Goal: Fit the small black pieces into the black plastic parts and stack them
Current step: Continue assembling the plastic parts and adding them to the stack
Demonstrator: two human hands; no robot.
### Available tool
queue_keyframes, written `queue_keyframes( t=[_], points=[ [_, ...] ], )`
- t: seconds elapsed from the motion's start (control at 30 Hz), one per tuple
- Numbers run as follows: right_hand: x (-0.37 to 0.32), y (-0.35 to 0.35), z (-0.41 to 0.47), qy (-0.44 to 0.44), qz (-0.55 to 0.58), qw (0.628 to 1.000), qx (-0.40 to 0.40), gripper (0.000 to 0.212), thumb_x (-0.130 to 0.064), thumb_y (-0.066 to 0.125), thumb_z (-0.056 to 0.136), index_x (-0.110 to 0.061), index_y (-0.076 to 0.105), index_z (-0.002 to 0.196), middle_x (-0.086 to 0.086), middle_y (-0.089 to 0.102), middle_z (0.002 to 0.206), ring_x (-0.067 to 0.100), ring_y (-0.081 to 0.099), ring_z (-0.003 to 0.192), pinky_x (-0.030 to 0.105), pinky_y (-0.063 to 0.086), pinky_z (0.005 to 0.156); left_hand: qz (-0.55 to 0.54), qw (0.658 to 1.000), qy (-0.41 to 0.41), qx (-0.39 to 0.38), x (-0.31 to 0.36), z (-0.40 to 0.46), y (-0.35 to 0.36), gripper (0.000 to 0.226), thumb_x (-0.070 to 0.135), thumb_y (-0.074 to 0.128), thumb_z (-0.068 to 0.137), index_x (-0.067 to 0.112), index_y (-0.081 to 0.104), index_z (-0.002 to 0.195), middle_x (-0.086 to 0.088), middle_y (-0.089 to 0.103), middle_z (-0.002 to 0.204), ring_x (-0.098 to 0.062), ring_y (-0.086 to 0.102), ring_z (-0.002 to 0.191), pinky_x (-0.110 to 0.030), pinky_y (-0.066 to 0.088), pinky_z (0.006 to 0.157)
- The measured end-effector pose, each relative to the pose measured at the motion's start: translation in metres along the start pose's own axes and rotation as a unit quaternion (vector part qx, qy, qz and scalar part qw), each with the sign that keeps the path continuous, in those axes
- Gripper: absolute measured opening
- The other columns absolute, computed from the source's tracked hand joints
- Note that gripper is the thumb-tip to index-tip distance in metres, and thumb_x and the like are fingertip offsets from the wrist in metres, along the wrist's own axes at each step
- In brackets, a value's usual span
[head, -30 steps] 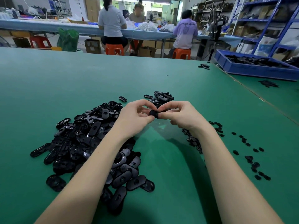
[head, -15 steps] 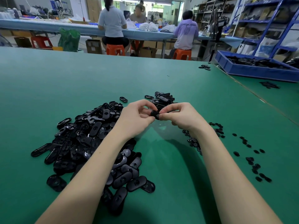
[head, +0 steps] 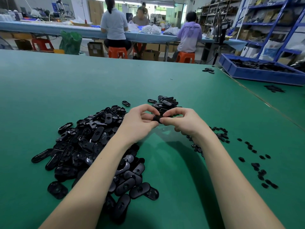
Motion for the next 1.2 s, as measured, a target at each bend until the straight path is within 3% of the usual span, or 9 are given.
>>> queue_keyframes(
  t=[0.17,0.37,0.53,0.73,0.9,1.2],
  points=[
    [0.004,-0.002,-0.001,0.003,0.032,0.999,-0.021,0.018,-0.034,0.09,0.074,-0.023,0.076,0.077,-0.012,0.061,0.061,0.004,0.045,0.047,0.015,0.031,0.044,-0.038,0.999,-0.019,-0.019,0.0,0.001,-0.003,0.022,0.002,0.071,0.083,0.022,0.069,0.092,0.002,0.076,0.077,-0.017,0.059,0.068,-0.031,0.045,0.071],
    [0.002,-0.001,0.001,-0.022,0.027,0.999,-0.023,0.017,-0.029,0.088,0.077,-0.022,0.072,0.075,-0.012,0.059,0.059,0.006,0.044,0.047,0.014,0.033,0.043,-0.072,0.997,-0.031,0.007,-0.002,0.002,0.002,0.017,0.003,0.071,0.085,0.018,0.068,0.092,-0.01,0.076,0.082,-0.018,0.065,0.07,-0.036,0.049,0.073],
    [0.002,0.002,0.002,-0.045,-0.004,0.999,-0.013,0.017,-0.017,0.081,0.081,-0.021,0.069,0.071,-0.012,0.052,0.053,0.004,0.043,0.046,0.011,0.033,0.042,-0.046,0.999,-0.024,0.012,-0.004,0.003,0.003,0.018,0.006,0.075,0.082,0.022,0.068,0.087,-0.009,0.072,0.078,-0.018,0.061,0.068,-0.031,0.047,0.07],
    [0.002,0.001,0.004,-0.053,0.001,0.998,-0.021,0.016,-0.014,0.08,0.081,-0.021,0.068,0.073,-0.006,0.056,0.062,0.006,0.043,0.047,0.014,0.035,0.046,-0.042,0.999,-0.023,0.007,-0.003,0.004,0.002,0.017,0.008,0.077,0.082,0.021,0.069,0.089,0.003,0.069,0.068,-0.014,0.057,0.063,-0.027,0.043,0.067],
    [0.006,0.004,0.007,-0.049,-0.01,0.999,0.0,0.014,-0.018,0.081,0.078,-0.02,0.069,0.072,-0.01,0.054,0.056,0.006,0.045,0.049,0.021,0.038,0.054,-0.036,0.999,-0.02,0.004,-0.004,0.004,0.002,0.017,0.007,0.078,0.083,0.02,0.069,0.09,0.005,0.065,0.066,-0.015,0.058,0.066,-0.027,0.044,0.067],
    [0.009,0.008,0.006,-0.07,-0.034,0.997,0.024,0.022,-0.03,0.084,0.063,-0.02,0.066,0.07,-0.015,0.053,0.052,0.002,0.044,0.045,0.012,0.036,0.046,-0.002,1.0,-0.025,0.007,-0.011,0.006,0.005,0.017,0.013,0.078,0.083,0.025,0.067,0.086,0.012,0.063,0.065,-0.006,0.059,0.061,-0.02,0.043,0.064]
  ],
)
Point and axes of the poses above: each hand's wrist, its own z-axis towards the middle knuckle, its own y-axis out of the palm, x = y × z, the point moved 1 cm from there along z, towards the middle knuckle
